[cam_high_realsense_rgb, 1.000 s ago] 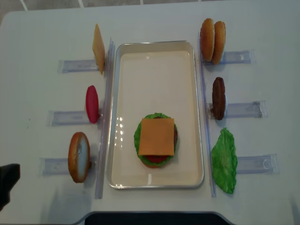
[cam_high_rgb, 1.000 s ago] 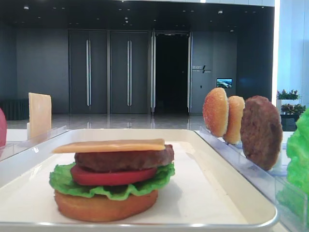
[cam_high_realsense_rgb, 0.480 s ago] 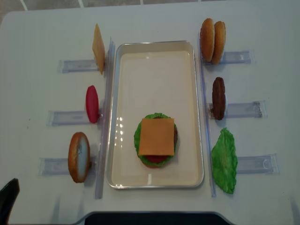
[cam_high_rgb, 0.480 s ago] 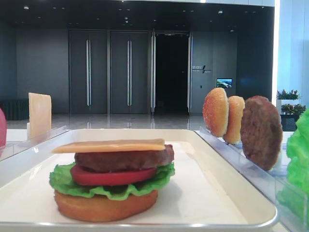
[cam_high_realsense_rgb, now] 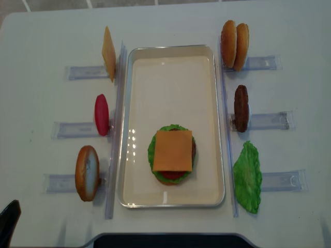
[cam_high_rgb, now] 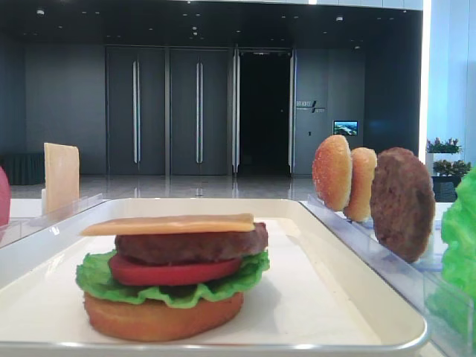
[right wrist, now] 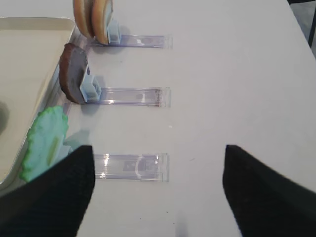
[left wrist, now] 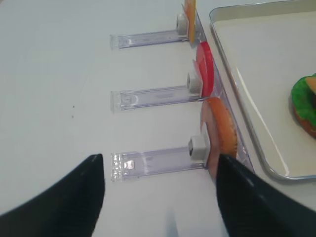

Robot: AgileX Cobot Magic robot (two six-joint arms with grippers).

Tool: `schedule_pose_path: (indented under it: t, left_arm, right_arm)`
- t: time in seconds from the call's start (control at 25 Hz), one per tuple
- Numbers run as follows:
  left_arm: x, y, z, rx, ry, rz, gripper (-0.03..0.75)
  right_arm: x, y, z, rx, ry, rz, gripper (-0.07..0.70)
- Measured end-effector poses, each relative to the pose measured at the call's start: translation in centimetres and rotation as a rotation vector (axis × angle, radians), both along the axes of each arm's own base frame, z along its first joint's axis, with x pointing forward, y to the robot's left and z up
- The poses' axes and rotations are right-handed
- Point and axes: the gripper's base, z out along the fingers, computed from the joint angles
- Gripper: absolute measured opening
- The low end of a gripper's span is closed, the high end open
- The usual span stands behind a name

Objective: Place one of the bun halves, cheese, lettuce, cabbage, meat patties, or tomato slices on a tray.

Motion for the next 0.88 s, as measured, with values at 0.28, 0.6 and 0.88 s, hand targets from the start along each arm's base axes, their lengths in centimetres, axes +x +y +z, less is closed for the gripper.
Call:
schedule_pose_path:
  t: [0.28,0.6,0.88]
  left_arm:
    - [-0.01,-0.24,0.0,-0.025,0.001,-0.016,0.54]
    - [-0.01,-0.28,0.0,-0.029,0.001,-0.019,0.687]
    - [-0.01,-0.28,0.0,-0.029,0.001,-0.019,0.684]
  right_arm:
    - [0.0,0.0,0.0,0.0,0.0,0.0,0.54]
    - [0.0,0.0,0.0,0.0,0.0,0.0,0.54]
    - [0.0,0.0,0.0,0.0,0.0,0.0,0.54]
